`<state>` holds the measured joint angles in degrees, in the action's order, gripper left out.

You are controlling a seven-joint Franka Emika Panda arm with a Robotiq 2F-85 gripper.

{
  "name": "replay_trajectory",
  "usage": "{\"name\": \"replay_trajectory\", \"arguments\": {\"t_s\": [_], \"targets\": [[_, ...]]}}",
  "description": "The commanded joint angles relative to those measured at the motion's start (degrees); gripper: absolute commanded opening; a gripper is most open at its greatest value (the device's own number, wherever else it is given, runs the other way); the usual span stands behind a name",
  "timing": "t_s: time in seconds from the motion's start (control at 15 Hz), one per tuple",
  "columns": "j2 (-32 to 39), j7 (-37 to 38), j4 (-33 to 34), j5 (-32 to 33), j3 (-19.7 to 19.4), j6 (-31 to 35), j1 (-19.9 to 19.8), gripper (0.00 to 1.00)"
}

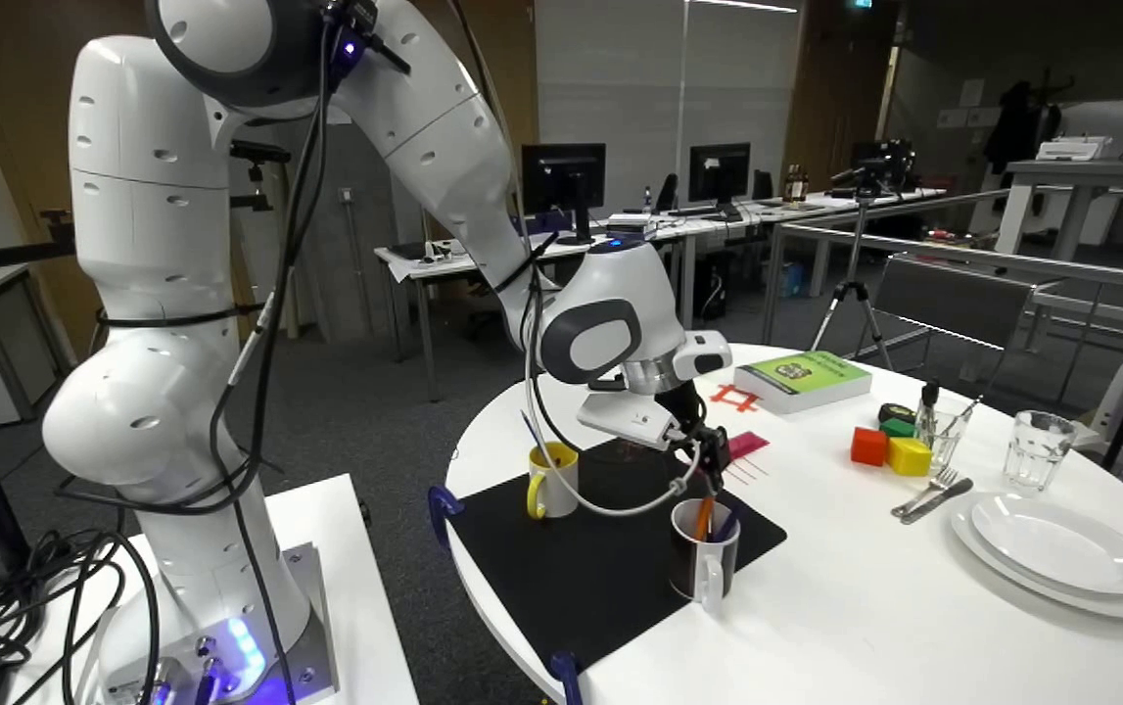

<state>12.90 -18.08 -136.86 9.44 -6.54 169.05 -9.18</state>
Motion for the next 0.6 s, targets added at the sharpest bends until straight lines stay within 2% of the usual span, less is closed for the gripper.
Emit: {"name": "replay_trajectory", "arguments": {"t_s": [0.0, 0.53], "targets": [[0.20, -1.89, 0.17, -2.68, 1.89, 1.32, -2.17, 0.71], [3.29, -3.00, 3.70, -7.38, 4.78, 0.13, -4.85, 0.60]]}}
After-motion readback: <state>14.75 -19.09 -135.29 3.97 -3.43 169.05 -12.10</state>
